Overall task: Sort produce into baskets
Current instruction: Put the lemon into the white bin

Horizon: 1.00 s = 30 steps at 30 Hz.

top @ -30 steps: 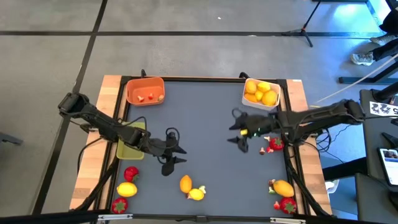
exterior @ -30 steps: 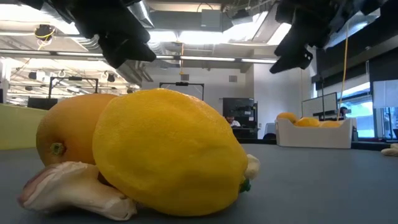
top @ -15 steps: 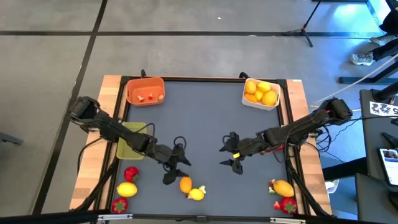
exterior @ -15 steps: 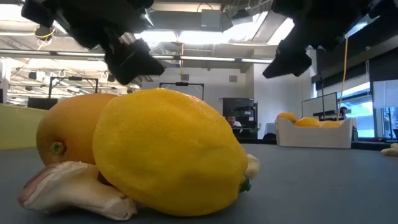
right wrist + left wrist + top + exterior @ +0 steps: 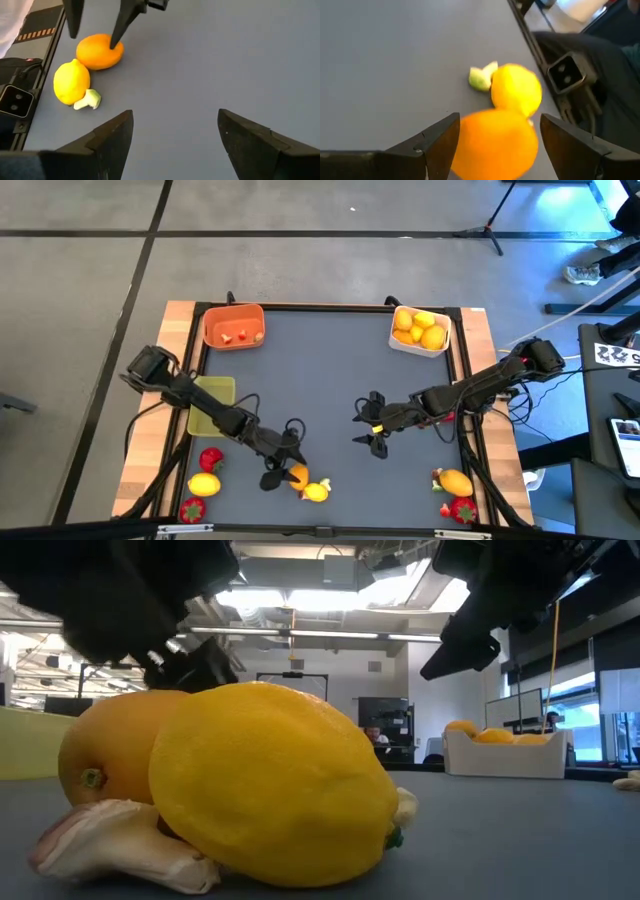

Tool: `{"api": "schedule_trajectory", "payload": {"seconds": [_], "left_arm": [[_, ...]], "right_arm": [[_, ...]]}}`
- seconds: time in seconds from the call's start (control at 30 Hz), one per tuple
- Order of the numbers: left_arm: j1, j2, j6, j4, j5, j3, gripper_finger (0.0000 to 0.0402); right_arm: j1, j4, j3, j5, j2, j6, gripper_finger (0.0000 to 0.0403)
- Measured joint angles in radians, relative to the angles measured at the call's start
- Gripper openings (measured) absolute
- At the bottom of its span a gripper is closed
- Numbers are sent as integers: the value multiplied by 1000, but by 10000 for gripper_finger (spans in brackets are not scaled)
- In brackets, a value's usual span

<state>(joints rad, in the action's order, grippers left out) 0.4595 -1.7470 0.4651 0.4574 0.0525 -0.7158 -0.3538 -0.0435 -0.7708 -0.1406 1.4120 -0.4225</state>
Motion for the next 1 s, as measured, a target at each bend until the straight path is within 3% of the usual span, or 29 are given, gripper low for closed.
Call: {"api": "schedule_trajectory", "payload": {"seconds": [0.4,0.77,1.0], "left_arm": [[-4,-73,26,6,30,-6,259],[-13,-71,-17,-8,29,-6,119],[-64,-30,-35,-52,29,-1,92]], "right_arm": [[1,-3,0,-3,0,-19,289],[1,-3,0,-3,0,-22,289],[1,-3,0,-3,0,-33,289]]}}
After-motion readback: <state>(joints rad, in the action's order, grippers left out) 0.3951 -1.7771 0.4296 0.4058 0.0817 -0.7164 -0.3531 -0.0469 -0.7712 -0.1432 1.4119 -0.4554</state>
